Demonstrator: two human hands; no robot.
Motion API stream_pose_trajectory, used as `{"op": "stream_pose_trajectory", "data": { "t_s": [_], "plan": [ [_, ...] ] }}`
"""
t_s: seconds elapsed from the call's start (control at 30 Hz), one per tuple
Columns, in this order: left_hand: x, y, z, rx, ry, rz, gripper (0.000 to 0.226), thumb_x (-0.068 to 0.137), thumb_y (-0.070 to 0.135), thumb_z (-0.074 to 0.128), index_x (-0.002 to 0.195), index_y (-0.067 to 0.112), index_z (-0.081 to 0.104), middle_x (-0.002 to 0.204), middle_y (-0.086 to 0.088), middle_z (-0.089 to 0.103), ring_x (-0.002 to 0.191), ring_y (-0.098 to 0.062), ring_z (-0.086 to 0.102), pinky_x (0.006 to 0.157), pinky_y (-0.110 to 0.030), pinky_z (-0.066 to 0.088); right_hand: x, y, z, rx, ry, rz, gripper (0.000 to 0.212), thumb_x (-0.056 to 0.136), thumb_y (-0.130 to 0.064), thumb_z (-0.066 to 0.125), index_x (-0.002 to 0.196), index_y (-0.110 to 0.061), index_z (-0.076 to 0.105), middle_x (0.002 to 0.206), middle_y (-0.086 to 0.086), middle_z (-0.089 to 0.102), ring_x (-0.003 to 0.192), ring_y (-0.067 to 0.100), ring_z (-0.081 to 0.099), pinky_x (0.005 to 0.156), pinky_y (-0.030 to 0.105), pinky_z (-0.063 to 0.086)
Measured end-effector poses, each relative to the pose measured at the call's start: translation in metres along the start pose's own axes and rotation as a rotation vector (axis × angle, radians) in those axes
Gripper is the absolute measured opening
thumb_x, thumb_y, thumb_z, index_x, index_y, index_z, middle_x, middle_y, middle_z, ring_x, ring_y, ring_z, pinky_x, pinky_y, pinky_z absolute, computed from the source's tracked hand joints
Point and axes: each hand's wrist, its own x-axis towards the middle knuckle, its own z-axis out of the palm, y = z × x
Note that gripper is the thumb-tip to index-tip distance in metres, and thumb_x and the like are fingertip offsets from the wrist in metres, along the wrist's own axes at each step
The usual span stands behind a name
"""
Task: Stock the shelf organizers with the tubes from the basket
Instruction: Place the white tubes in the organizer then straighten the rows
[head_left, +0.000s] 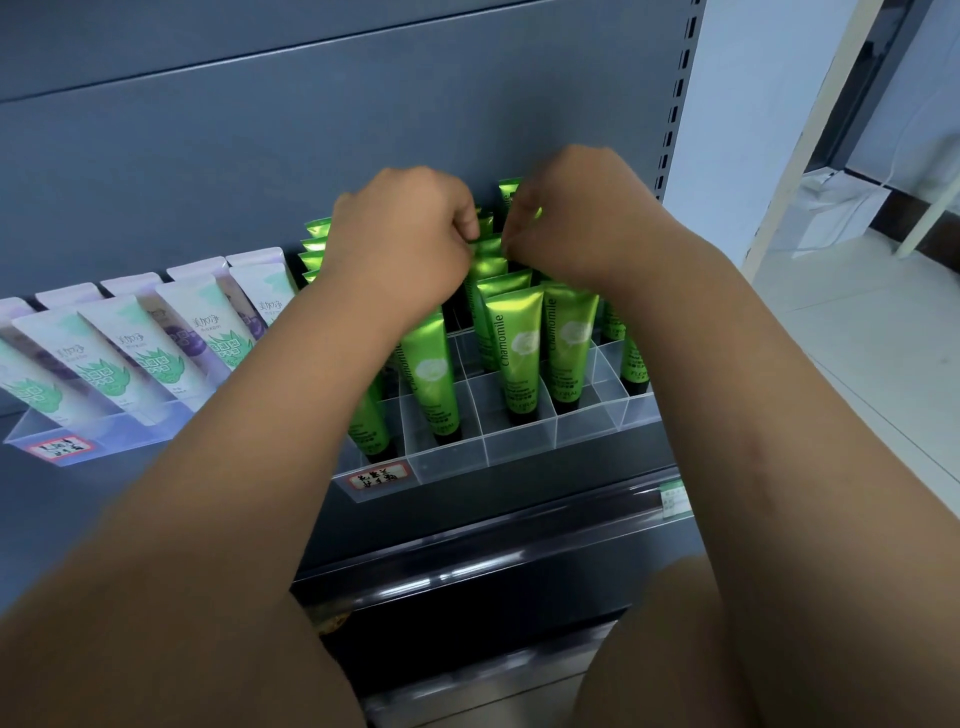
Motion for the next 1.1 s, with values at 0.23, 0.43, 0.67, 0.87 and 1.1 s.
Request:
{"op": "stream_pose_trajectory", "data": {
  "t_s": [0.23,0.43,0.67,0.87,1.1],
  "plan": [
    [-0.002,-0.005,0.005,-0.035,0.02,0.031,0.028,0.08,0.008,0.059,0.089,0.03,0.073,0.092,0.009,0.073,0.1,-0.024,0.066,0.092,-0.047,0.051,-0.001,-0.004,0.005,-0.03,-0.004,-0.063,0.022,0.085,-0.018,0.057,0.09,-0.015,0.078,0.094,0.009,0.072,0.092,0.031,0.065,0.081,0.04,0.056],
    [-0.002,-0.006,0.009,-0.07,0.045,0.075,0.029,0.079,0.01,0.056,0.093,0.029,0.073,0.093,0.007,0.074,0.099,-0.025,0.067,0.092,-0.047,0.051,-0.001,-0.001,0.007,-0.036,0.044,-0.069,0.023,0.084,-0.018,0.058,0.093,-0.02,0.079,0.094,0.008,0.07,0.094,0.033,0.063,0.08,0.043,0.057],
    [-0.003,-0.006,0.011,-0.125,0.036,0.078,0.029,0.078,0.01,0.057,0.091,0.029,0.074,0.09,0.01,0.073,0.096,-0.023,0.067,0.091,-0.047,0.053,-0.002,0.002,0.007,-0.018,0.053,-0.07,0.021,0.083,-0.021,0.061,0.092,-0.024,0.08,0.096,0.004,0.072,0.094,0.03,0.064,0.08,0.042,0.057],
    [-0.003,-0.009,0.016,-0.22,0.026,0.026,0.024,0.077,0.015,0.059,0.082,0.035,0.071,0.079,0.017,0.068,0.09,-0.021,0.069,0.088,-0.047,0.056,-0.002,0.006,0.006,-0.035,0.045,-0.07,0.02,0.085,-0.02,0.061,0.091,-0.021,0.08,0.094,0.006,0.072,0.091,0.031,0.065,0.08,0.042,0.057],
    [-0.004,-0.01,0.017,-0.294,0.016,-0.003,0.023,0.076,0.017,0.059,0.08,0.038,0.069,0.075,0.022,0.066,0.087,-0.015,0.07,0.089,-0.045,0.056,-0.002,0.008,0.004,-0.004,0.026,-0.064,0.017,0.087,-0.021,0.064,0.093,-0.025,0.08,0.098,0.001,0.074,0.096,0.026,0.065,0.084,0.04,0.056]
  ]
}}
